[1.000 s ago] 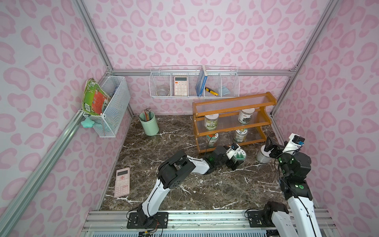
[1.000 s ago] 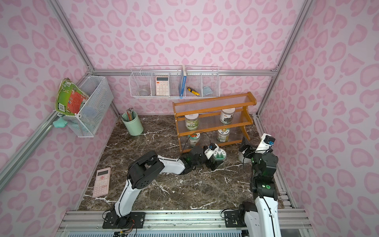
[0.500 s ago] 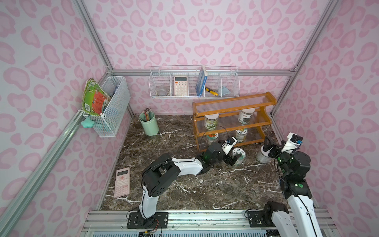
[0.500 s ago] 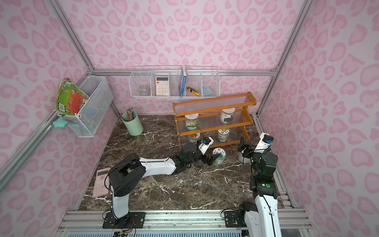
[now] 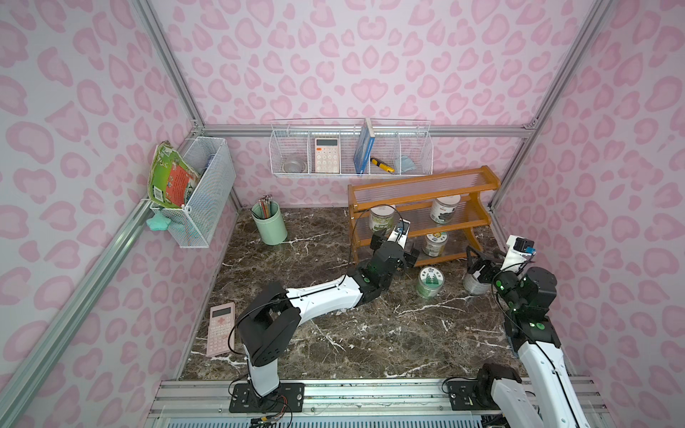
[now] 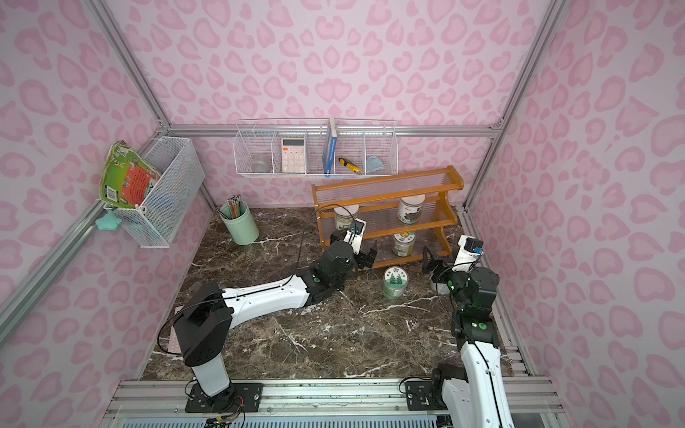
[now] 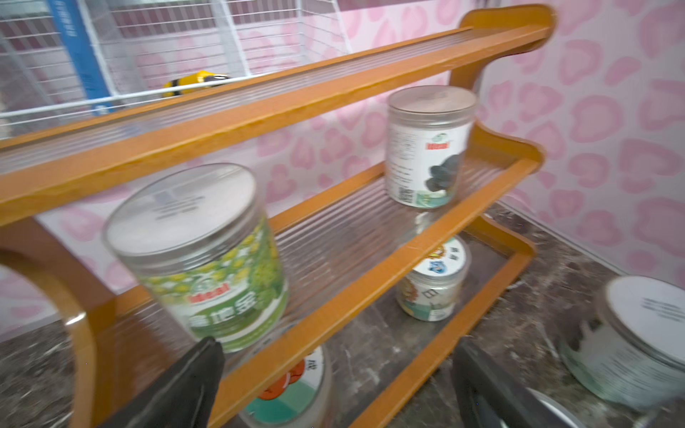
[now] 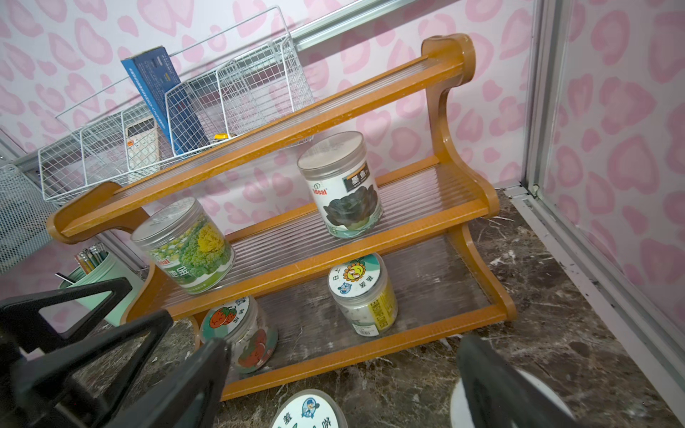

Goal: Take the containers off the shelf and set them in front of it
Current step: 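Pick up a container from the shelf.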

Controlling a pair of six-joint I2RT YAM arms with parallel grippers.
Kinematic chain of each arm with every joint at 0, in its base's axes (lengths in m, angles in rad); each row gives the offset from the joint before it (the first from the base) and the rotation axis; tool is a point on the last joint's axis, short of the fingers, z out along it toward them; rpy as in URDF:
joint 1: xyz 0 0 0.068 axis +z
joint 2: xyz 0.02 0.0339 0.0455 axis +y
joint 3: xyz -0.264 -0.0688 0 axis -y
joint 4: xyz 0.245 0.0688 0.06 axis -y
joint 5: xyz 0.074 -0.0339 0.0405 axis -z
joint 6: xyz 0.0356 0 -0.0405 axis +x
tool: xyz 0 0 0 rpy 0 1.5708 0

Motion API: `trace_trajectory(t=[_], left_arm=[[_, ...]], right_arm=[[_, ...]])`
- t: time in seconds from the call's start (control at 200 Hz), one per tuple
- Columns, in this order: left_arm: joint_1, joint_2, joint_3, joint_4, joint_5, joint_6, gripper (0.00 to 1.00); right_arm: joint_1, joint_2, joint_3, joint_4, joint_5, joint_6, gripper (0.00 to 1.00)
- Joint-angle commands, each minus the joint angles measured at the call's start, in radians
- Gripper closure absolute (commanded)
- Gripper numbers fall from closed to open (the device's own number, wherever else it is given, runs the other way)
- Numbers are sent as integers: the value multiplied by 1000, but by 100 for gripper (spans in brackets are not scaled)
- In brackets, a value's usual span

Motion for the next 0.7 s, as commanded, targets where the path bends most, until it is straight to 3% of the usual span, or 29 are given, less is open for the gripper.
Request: trace_trajectory(t=[0.0,0.145,0.345,0.69], left_arm=[[1,-14,0,-7,-181,-19,1],[14,-46,-35,15,-180,-54,1],[85,-112,-137,89,37,-108,1],[145,-115,-168,139,189,-92,1]], right_arm=[[1,-1,12,33,-29,-10,1],[3,-11,10,33,-29,-7,1],[3,-19,3,41,-27,0,1],[3,-25,-8,53,-28,6,1]])
